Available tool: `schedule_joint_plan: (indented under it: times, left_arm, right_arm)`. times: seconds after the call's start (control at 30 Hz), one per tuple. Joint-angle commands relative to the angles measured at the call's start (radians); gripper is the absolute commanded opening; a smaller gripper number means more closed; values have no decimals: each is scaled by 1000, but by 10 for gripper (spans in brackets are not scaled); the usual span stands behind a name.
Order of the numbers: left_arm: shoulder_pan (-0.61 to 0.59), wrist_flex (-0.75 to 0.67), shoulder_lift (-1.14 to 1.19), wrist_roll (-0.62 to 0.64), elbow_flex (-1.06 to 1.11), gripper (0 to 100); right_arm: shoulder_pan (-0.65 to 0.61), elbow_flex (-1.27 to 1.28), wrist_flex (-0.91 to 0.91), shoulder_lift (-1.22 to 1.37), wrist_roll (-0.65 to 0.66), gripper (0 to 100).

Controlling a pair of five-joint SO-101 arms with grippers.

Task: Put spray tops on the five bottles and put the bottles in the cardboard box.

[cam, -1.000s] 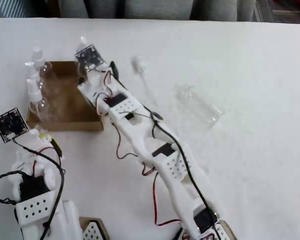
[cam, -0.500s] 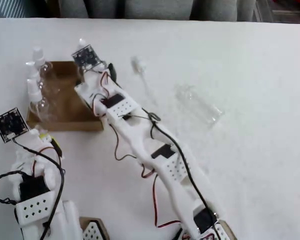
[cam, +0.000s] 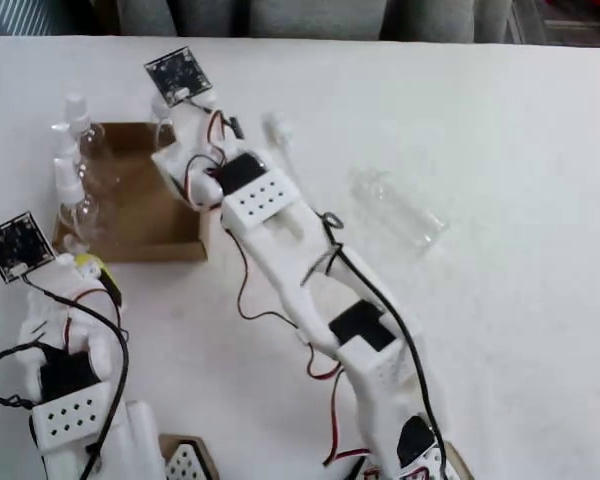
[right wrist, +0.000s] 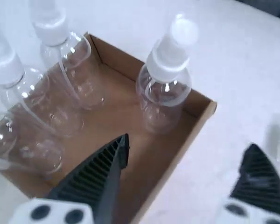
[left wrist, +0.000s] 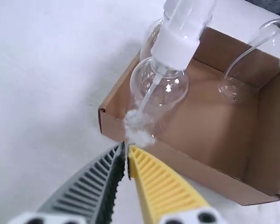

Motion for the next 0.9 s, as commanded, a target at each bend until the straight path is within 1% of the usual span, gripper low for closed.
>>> schedule_joint_plan:
  times: [0.0,0.07,0.13,0.23,0.33,0.47,0.5,0.63,0.77,0.87]
  left_arm:
    - [18,-29,-5,-11,-5,23]
    - [18,-29,-5,-11,-5,23]
    - [18,-29,-5,-11,-5,23]
    - [18,-29,-5,-11,-5,23]
    - [18,-29,-5,-11,-5,23]
    - [18,-29,-5,-11,-3,23]
    - [18,-29,-5,-12,-3,23]
    - [18,-29,-5,-17,-3,23]
    - [18,-29,-5,-43,-3,22]
    - [18,-29,-5,-44,-3,22]
  right_arm:
    - [39,-15,145,-102,-5,125]
    - [64,-15,217,-122,-6,50]
    - [91,-15,292,-139,-6,13]
    - [128,-15,429,-171,-3,27]
    - [165,-15,611,-202,9,19]
    - [246,-15,894,-232,178,18]
    - [271,-6,912,-242,212,18]
    - [418,140,898,-346,232,18]
    - [499,275,877,-452,400,21]
    - [549,377,763,-503,503,22]
